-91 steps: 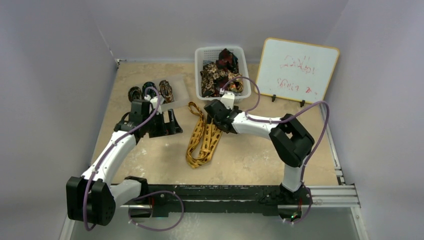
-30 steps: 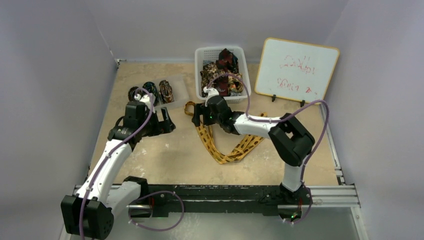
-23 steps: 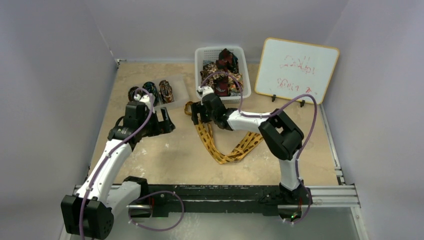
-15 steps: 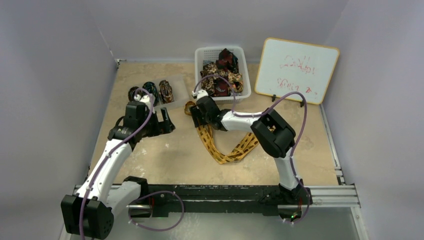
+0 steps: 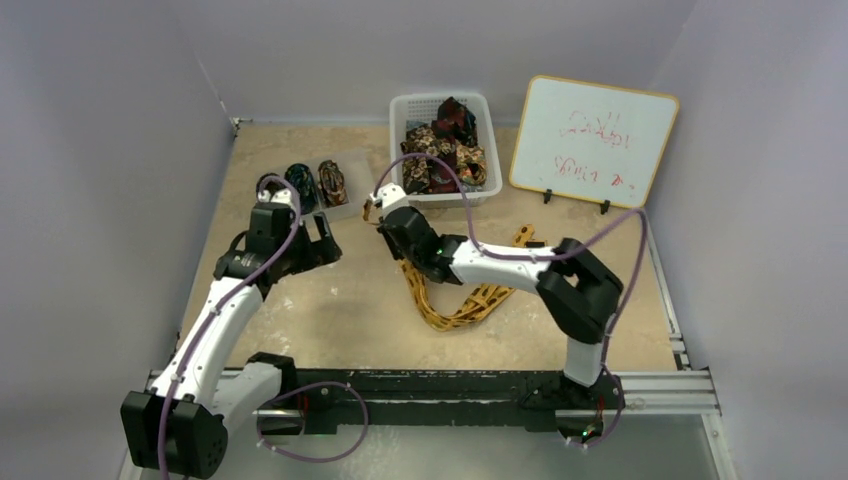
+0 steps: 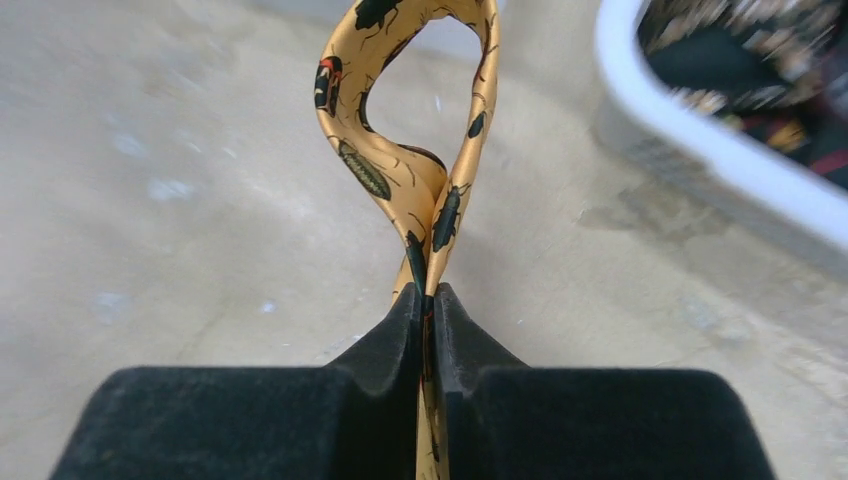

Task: Roll the ties
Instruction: Flatten out the tie at the center of the board.

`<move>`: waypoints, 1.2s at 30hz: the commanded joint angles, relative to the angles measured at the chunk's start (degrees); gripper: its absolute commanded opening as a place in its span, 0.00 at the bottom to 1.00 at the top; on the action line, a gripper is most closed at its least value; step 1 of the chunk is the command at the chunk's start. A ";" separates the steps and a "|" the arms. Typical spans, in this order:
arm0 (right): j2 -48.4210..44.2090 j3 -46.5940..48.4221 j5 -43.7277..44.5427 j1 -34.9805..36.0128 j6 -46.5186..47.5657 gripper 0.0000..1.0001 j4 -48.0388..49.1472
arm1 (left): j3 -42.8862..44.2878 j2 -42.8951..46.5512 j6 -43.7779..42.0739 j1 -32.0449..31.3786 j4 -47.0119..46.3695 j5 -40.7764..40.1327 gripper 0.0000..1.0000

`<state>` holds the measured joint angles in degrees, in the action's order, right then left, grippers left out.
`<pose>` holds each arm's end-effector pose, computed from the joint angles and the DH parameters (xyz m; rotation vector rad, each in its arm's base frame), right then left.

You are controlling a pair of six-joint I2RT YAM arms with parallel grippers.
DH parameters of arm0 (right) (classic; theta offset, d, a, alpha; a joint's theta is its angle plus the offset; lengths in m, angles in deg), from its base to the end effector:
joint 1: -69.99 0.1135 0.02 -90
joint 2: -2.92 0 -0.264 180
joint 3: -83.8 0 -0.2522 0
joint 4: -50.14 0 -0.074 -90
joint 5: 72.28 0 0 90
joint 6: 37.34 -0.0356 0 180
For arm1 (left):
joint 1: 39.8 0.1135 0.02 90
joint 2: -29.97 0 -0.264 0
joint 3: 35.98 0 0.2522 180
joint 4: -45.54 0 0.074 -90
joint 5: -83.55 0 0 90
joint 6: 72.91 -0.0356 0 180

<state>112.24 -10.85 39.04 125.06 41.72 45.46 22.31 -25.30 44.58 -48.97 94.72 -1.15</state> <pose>0.2579 0.3466 0.2088 -0.5547 1.9740 0.3367 0.1942 -0.0347 0.2648 -0.3395 2.3879 -0.4111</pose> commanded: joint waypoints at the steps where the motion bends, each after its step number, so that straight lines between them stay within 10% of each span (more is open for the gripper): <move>1: -8.45 -3.83 9.66 5.42 4.67 0.05 7.74 | 4.49 -0.23 6.85 1.97 5.17 -11.06 1.00; 15: 2.17 -2.21 27.88 27.39 2.20 0.04 8.71 | 4.15 -5.90 4.94 39.05 5.66 27.82 1.00; 27: -18.03 -13.28 5.64 32.56 -4.47 0.62 6.68 | 0.57 -3.00 4.60 40.46 5.05 29.25 1.00; 36: -30.27 -22.48 14.69 13.54 -54.86 0.88 -30.70 | -2.48 -2.73 3.02 36.39 1.15 46.20 0.94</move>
<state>82.93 -28.66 50.82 147.48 15.34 39.12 21.20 -28.25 49.08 -9.19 99.00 34.85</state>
